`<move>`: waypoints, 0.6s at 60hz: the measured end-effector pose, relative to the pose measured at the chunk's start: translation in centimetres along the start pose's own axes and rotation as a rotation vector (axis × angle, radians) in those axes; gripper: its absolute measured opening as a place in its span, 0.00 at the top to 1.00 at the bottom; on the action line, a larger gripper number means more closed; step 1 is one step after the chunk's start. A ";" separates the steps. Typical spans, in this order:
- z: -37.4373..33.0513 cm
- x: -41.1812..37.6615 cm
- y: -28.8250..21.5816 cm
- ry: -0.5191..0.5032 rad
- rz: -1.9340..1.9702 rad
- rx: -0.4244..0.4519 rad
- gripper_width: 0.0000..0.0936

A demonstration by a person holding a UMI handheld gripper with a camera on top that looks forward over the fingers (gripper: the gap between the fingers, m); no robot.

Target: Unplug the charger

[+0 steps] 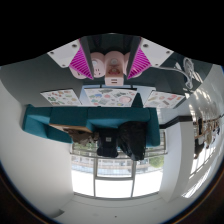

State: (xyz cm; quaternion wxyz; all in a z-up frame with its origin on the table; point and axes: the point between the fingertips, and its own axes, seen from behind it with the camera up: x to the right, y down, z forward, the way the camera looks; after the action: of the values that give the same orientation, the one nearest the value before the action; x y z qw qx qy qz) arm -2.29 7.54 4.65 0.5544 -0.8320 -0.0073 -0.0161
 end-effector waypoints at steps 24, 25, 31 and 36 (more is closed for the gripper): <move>2.6 -1.2 -2.3 -0.041 0.110 -0.021 0.84; 1.8 -1.0 -5.0 -0.053 0.136 0.049 0.84; -7.2 4.5 -24.1 -0.001 0.068 0.464 0.84; -11.5 8.9 -30.5 0.034 0.047 0.566 0.84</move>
State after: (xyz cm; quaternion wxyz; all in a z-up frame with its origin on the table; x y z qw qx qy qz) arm 5.43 8.62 37.54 0.7651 -0.6435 0.0170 -0.0146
